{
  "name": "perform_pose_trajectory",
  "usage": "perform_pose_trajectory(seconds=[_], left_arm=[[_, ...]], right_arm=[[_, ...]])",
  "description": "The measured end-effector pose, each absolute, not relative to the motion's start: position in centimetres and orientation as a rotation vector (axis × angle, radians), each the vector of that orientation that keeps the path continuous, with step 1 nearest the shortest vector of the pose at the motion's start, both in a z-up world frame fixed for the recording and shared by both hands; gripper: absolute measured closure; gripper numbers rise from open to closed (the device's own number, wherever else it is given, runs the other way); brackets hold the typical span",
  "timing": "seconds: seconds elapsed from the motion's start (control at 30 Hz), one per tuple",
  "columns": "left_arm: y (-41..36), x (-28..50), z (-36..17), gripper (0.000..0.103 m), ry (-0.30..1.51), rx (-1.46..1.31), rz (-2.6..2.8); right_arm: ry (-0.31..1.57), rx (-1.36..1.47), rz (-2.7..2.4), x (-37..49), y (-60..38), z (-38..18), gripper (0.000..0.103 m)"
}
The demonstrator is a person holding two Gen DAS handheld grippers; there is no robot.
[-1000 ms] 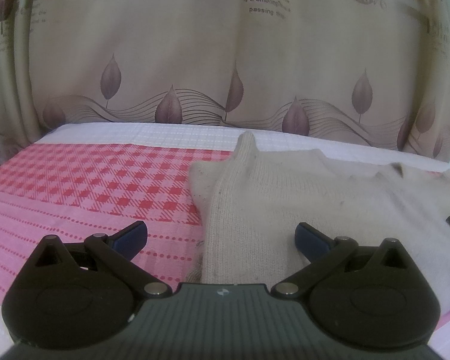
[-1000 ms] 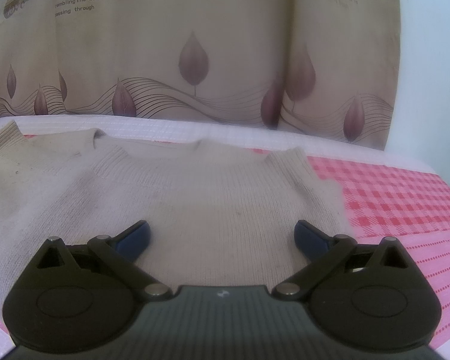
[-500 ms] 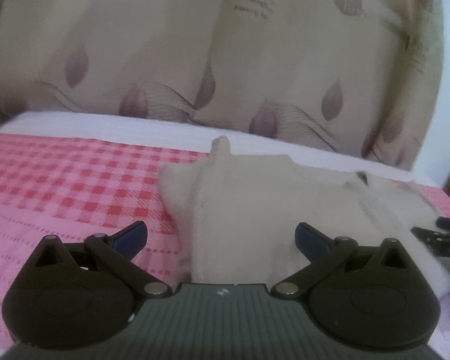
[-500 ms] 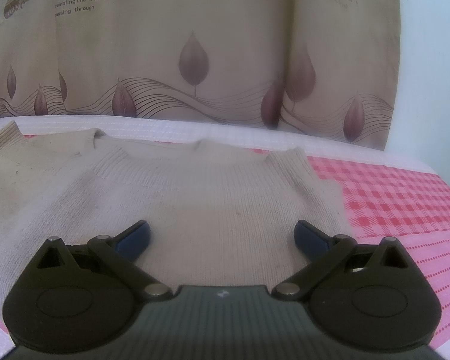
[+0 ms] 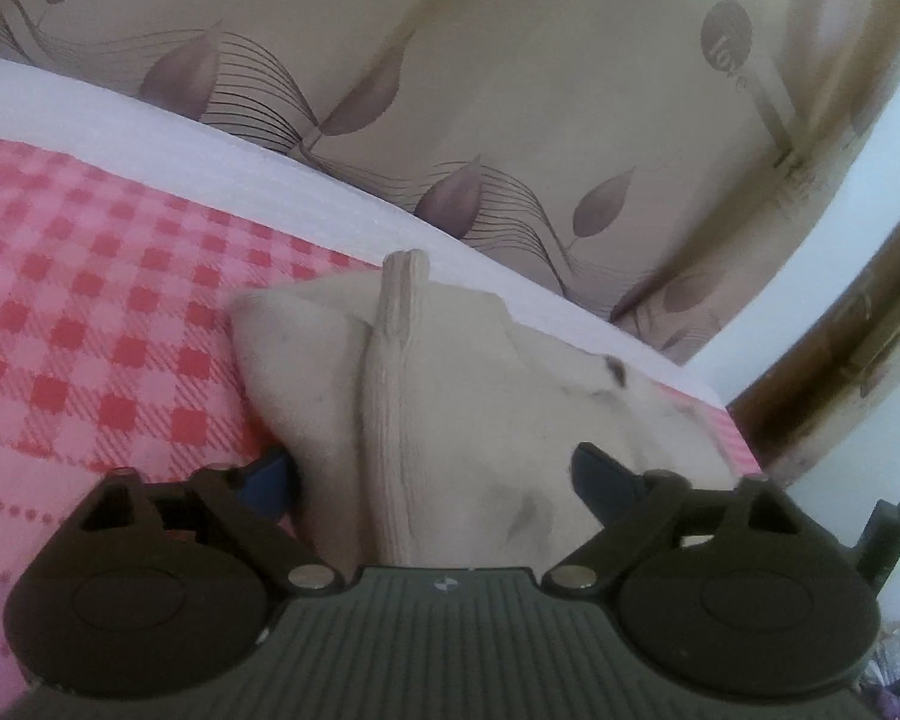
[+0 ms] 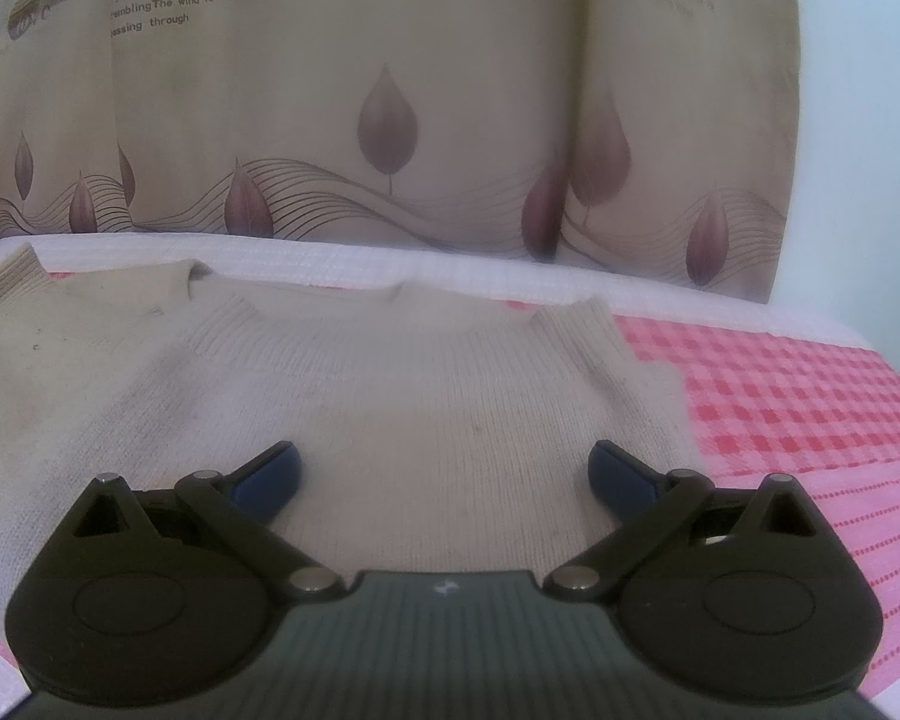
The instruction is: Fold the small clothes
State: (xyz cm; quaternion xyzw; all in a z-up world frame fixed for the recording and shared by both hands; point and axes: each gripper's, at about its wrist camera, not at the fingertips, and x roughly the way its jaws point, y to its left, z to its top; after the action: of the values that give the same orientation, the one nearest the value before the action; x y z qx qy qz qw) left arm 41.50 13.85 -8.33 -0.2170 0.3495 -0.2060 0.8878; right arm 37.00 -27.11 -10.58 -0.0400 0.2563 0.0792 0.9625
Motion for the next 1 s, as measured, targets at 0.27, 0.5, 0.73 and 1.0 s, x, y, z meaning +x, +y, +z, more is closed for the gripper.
perform_pose_trajectory(seconds=[0.27, 0.5, 0.73, 1.0], left_arm=[[14.7, 42.0, -8.8, 0.082, 0.739, -0.489, -0.387], [12.7, 40.9, -6.2, 0.085, 0.727, -0.526, -0.341], [8.7, 40.1, -3.8, 0.085, 0.755, -0.559, -0.324], [3.5, 39.4, -2.7, 0.085, 0.811, -0.605, -0.356]], right_arm=[[0.519, -0.079, 0.16, 37.0, -27.1, -10.7, 0.0], [0.504, -0.03, 0.178, 36.7, -27.9, -10.6, 0.0], [0.372, 0.106, 0.24, 34.6, -30.0, -9.7, 0.0], [0.395, 0.564, 0.491, 32.7, -32.3, -9.5, 0.0]])
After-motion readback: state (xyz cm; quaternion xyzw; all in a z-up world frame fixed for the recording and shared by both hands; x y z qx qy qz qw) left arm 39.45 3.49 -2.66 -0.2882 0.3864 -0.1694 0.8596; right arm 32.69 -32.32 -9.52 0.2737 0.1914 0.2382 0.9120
